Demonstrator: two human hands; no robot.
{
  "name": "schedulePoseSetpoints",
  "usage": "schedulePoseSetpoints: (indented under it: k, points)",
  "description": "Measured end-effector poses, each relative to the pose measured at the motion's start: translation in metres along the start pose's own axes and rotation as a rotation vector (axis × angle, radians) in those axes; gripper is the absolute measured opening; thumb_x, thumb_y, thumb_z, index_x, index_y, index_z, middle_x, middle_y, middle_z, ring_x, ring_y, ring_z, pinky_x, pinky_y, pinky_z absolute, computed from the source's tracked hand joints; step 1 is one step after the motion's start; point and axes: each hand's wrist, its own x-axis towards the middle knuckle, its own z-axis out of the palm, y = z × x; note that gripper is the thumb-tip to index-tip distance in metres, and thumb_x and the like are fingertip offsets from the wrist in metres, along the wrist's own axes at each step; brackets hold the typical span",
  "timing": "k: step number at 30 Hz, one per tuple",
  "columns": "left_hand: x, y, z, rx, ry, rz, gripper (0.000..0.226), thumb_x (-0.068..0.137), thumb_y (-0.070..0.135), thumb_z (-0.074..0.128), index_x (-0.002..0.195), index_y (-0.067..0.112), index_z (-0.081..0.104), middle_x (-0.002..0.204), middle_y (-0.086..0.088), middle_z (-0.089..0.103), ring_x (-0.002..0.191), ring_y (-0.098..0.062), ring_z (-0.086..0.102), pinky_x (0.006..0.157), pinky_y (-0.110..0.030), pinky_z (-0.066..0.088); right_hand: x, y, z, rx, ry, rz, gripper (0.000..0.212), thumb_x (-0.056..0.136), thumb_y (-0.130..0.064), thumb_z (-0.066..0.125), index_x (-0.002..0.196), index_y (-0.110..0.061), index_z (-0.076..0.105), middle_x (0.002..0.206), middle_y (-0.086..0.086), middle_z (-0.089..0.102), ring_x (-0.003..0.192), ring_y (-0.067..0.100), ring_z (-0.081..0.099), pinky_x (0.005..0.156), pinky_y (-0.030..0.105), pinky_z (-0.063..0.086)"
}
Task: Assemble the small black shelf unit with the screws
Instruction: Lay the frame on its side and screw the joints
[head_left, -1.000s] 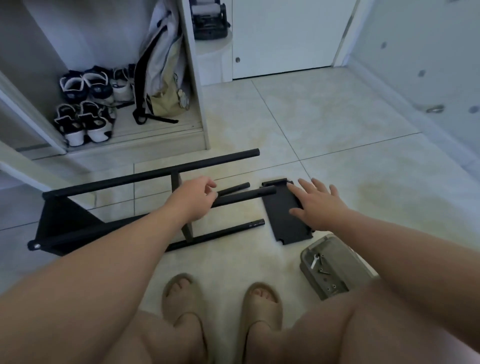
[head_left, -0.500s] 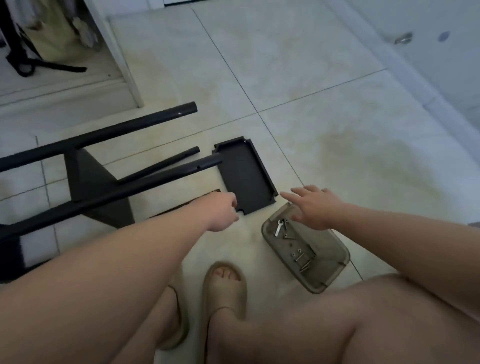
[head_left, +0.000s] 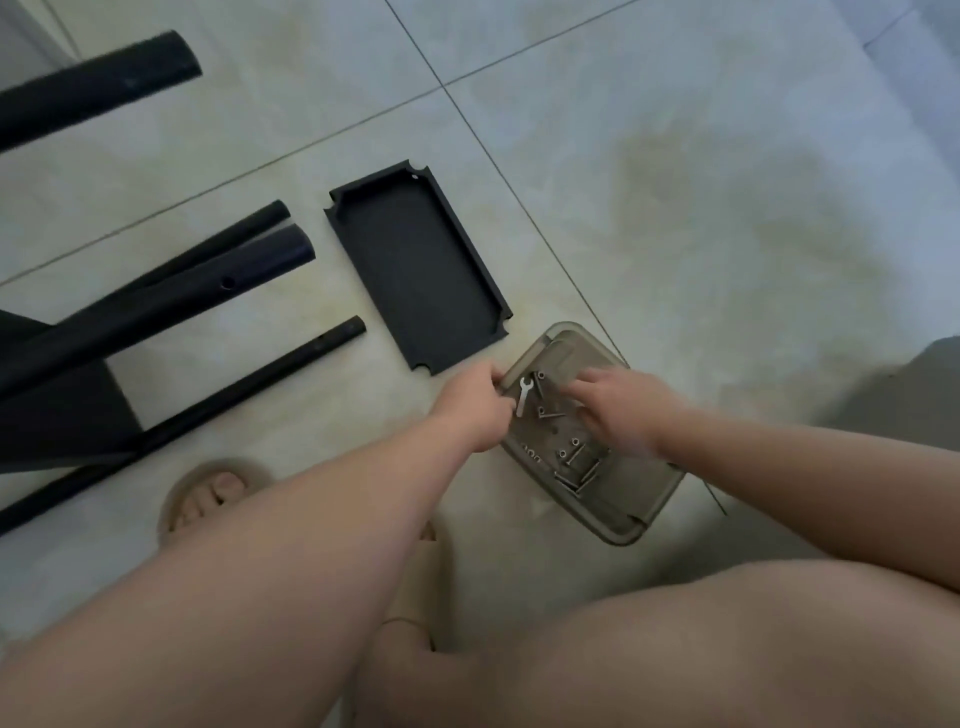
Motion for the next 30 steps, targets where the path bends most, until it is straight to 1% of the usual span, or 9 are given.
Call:
schedulePoseSetpoints:
  k: [2, 4, 6, 10, 18, 22, 26, 28, 30]
  points:
    - [0.0, -0.004, 0.001, -0.11, 0.009, -0.051, 0.013, 0.094, 0.012, 0.061, 0.097, 0.018, 0.05, 0.11, -0.014, 0.062, 0.1, -0.037, 0.066, 0.086, -0.047, 0.058, 0.006, -0.005, 0.01, 0.051, -0.017, 0.024, 0.039, 0.101, -0.029, 0.045, 0.138, -0.023, 0.053, 0.128, 0.003, 0.058, 0.116, 0.03, 0.058, 0.087, 0.037, 0.049]
    - [-0.004, -0.01, 0.0, -0.231, -0.003, -0.117, 0.019, 0.093, 0.007, 0.062, 0.09, 0.018, 0.047, 0.102, -0.015, 0.06, 0.097, -0.039, 0.068, 0.08, -0.053, 0.06, 0.012, -0.007, 0.018, 0.105, -0.043, 0.068, 0.038, 0.101, -0.026, 0.045, 0.139, -0.023, 0.053, 0.131, 0.003, 0.058, 0.118, 0.029, 0.057, 0.087, 0.037, 0.049]
    - [-0.007, -0.017, -0.001, -0.342, -0.033, -0.172, 0.021, 0.094, 0.008, 0.064, 0.089, 0.017, 0.046, 0.099, -0.013, 0.06, 0.097, -0.038, 0.069, 0.078, -0.05, 0.061, 0.019, -0.007, 0.025, 0.136, -0.051, 0.108, 0.037, 0.101, -0.025, 0.045, 0.137, -0.023, 0.054, 0.13, 0.004, 0.059, 0.117, 0.03, 0.058, 0.085, 0.038, 0.049]
    - [-0.007, -0.027, -0.007, -0.359, -0.057, -0.17, 0.016, 0.099, 0.023, 0.061, 0.09, 0.018, 0.048, 0.095, -0.009, 0.068, 0.084, -0.027, 0.074, 0.079, -0.042, 0.061, 0.039, -0.011, 0.036, 0.162, -0.005, 0.114, 0.034, 0.101, -0.024, 0.048, 0.134, -0.018, 0.055, 0.13, 0.007, 0.056, 0.119, 0.031, 0.056, 0.085, 0.041, 0.051]
    - [-0.008, -0.032, -0.009, -0.358, -0.06, -0.134, 0.012, 0.1, 0.021, 0.059, 0.092, 0.014, 0.053, 0.107, -0.018, 0.069, 0.09, -0.033, 0.074, 0.079, -0.043, 0.061, 0.058, -0.007, 0.057, 0.191, 0.034, 0.069, 0.041, 0.098, -0.009, 0.053, 0.138, -0.015, 0.052, 0.135, 0.012, 0.048, 0.117, 0.036, 0.055, 0.083, 0.042, 0.049]
    - [-0.007, -0.033, -0.012, -0.351, -0.081, -0.115, 0.012, 0.099, 0.021, 0.06, 0.094, 0.013, 0.054, 0.106, -0.019, 0.071, 0.089, -0.032, 0.074, 0.08, -0.045, 0.061, 0.058, -0.002, 0.057, 0.183, 0.032, 0.046, 0.035, 0.1, -0.013, 0.053, 0.135, -0.013, 0.055, 0.13, 0.012, 0.053, 0.113, 0.038, 0.059, 0.082, 0.043, 0.05]
    - [-0.007, -0.03, -0.012, -0.317, -0.089, -0.114, 0.013, 0.099, 0.024, 0.059, 0.096, 0.013, 0.054, 0.098, -0.012, 0.072, 0.084, -0.028, 0.076, 0.077, -0.043, 0.059, 0.048, -0.005, 0.046, 0.255, 0.091, 0.092, 0.018, 0.1, -0.021, 0.055, 0.111, -0.009, 0.061, 0.116, 0.013, 0.061, 0.104, 0.037, 0.061, 0.077, 0.042, 0.05]
    - [-0.009, -0.026, -0.014, -0.264, -0.091, -0.116, 0.014, 0.1, 0.027, 0.059, 0.098, 0.014, 0.055, 0.097, -0.01, 0.072, 0.083, -0.026, 0.076, 0.071, -0.036, 0.055, 0.039, -0.008, 0.034, 0.353, 0.156, 0.16, 0.009, 0.094, -0.021, 0.059, 0.094, -0.012, 0.06, 0.101, 0.011, 0.065, 0.094, 0.036, 0.061, 0.074, 0.041, 0.05]
    - [-0.014, -0.021, -0.02, -0.22, -0.095, -0.122, 0.012, 0.1, 0.027, 0.059, 0.094, 0.016, 0.056, 0.103, -0.012, 0.072, 0.088, -0.026, 0.075, 0.065, -0.028, 0.047, 0.033, -0.009, 0.023, 0.375, 0.162, 0.23, 0.009, 0.091, -0.022, 0.059, 0.089, -0.013, 0.059, 0.094, 0.008, 0.065, 0.088, 0.033, 0.06, 0.071, 0.038, 0.049]
